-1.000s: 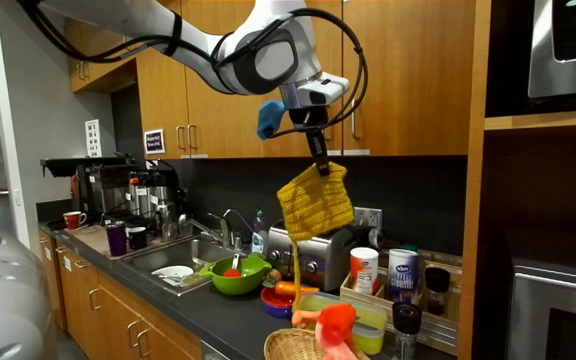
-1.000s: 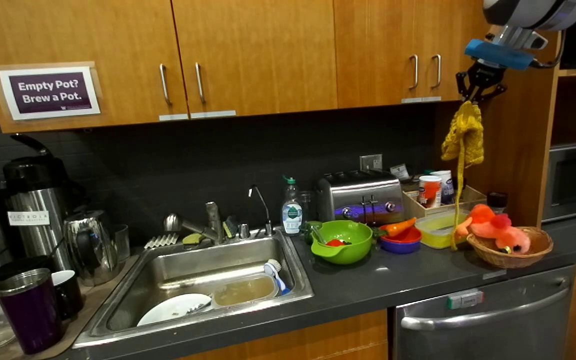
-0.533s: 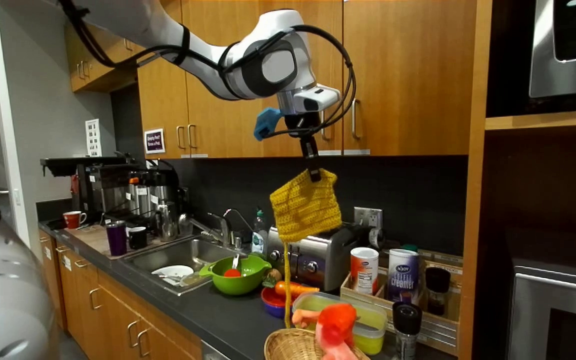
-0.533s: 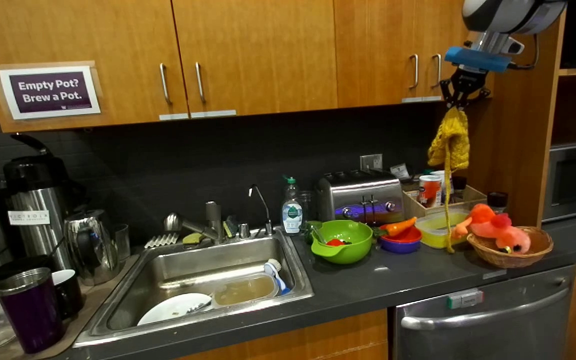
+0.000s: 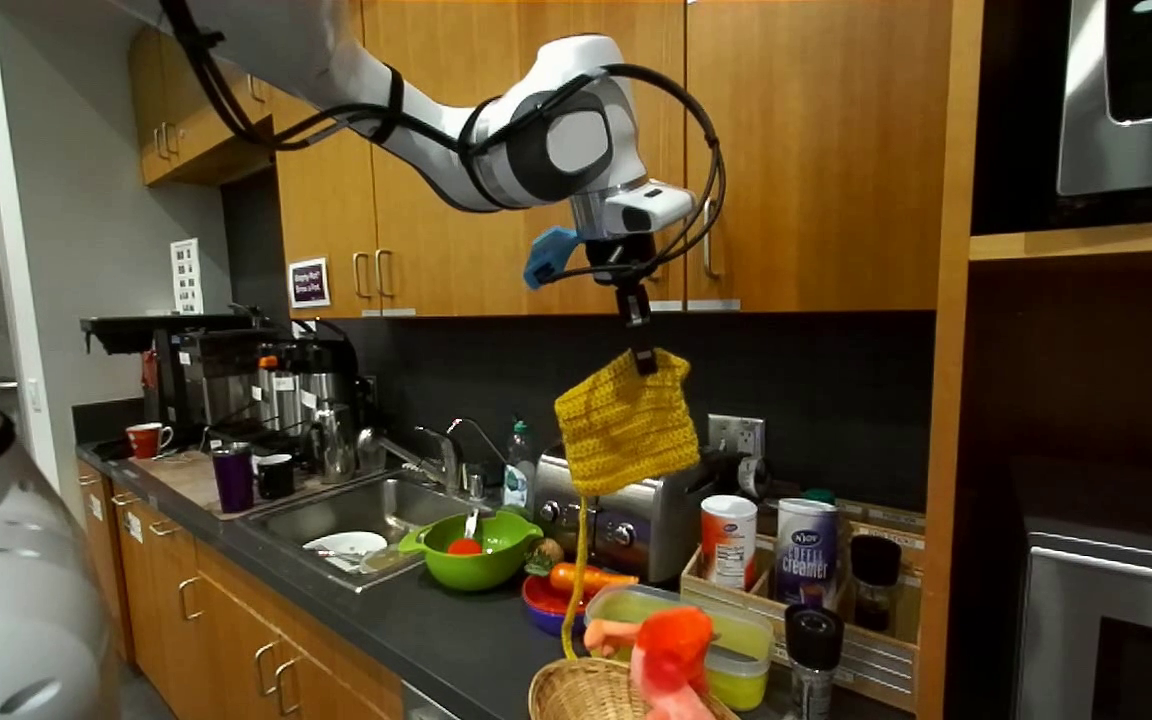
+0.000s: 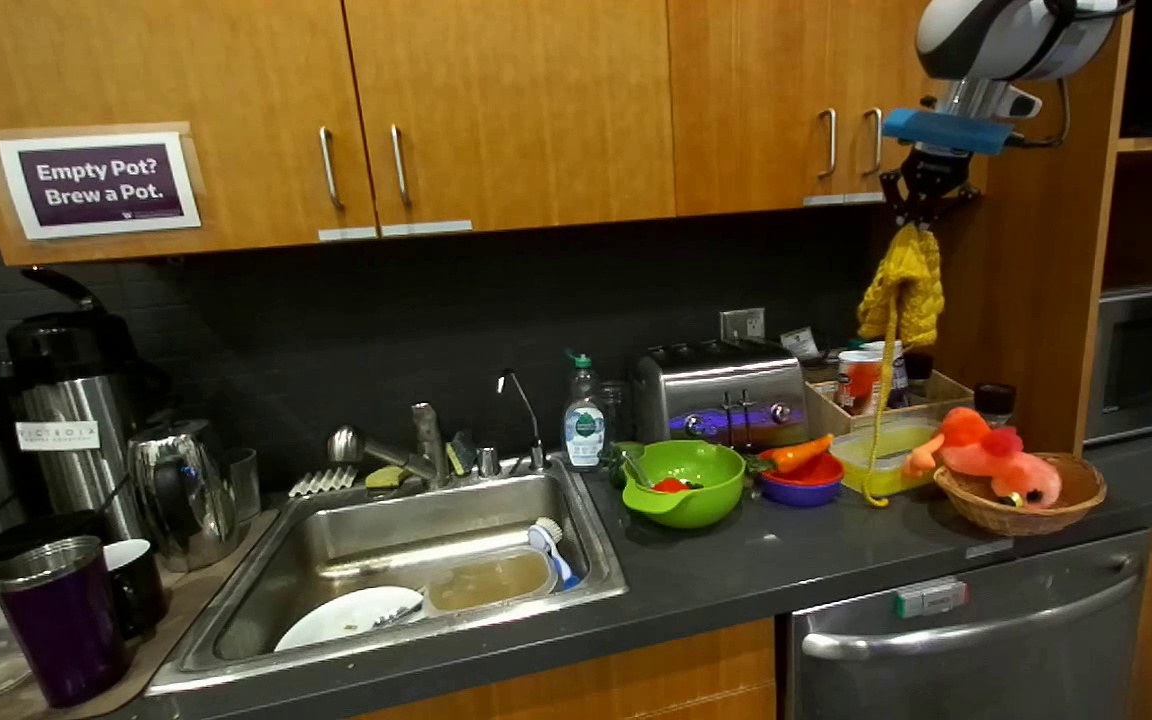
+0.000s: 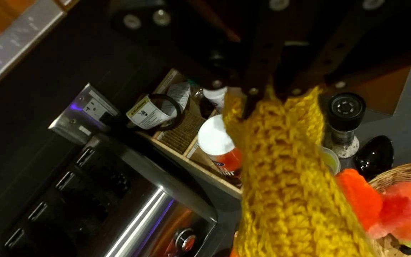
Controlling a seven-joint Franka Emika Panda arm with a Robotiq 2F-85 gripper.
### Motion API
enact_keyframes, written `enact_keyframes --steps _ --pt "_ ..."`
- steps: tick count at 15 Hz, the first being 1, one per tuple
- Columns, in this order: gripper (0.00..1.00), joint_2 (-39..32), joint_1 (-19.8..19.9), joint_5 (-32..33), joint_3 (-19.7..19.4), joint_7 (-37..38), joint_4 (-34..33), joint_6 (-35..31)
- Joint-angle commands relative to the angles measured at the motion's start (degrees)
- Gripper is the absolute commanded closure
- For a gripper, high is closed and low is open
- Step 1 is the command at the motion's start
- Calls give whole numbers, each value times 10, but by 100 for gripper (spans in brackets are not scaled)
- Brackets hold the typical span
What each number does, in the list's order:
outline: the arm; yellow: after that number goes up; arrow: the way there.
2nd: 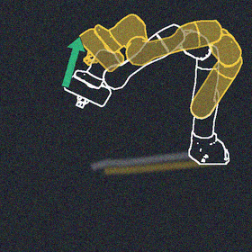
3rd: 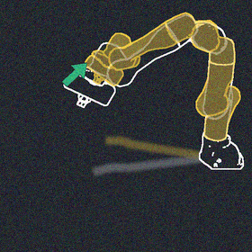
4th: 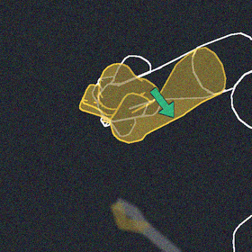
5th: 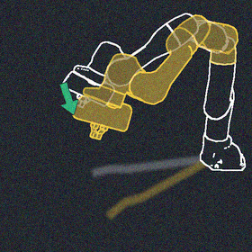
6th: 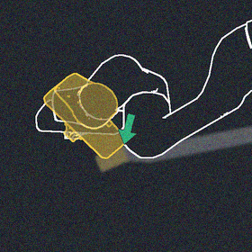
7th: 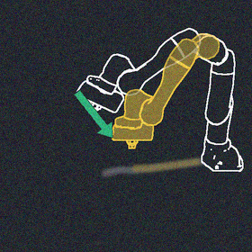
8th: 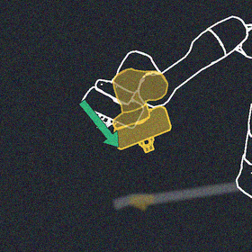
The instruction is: Pick up the yellow towel and wipe the second upper kitchen cabinet from the right, put the yellow towel on the kitchen counter
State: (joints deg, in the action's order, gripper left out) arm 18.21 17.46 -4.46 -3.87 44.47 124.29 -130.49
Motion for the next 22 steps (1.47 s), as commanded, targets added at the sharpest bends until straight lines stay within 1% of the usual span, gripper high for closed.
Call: enact_keyframes --steps 1,8,10,12,17,20,22 --pt "98 -9 -3 11 -13 15 -16 7" --pt "98 -14 -7 13 -16 10 -20 1" --pt "65 -15 -7 13 -16 10 -21 2" --pt "56 -15 -7 13 -16 11 -21 3" --pt "20 -15 -8 11 -17 10 -23 6" --pt "2 -9 -11 10 -16 5 -21 2" --pt "0 12 -21 5 -12 -13 -12 0"
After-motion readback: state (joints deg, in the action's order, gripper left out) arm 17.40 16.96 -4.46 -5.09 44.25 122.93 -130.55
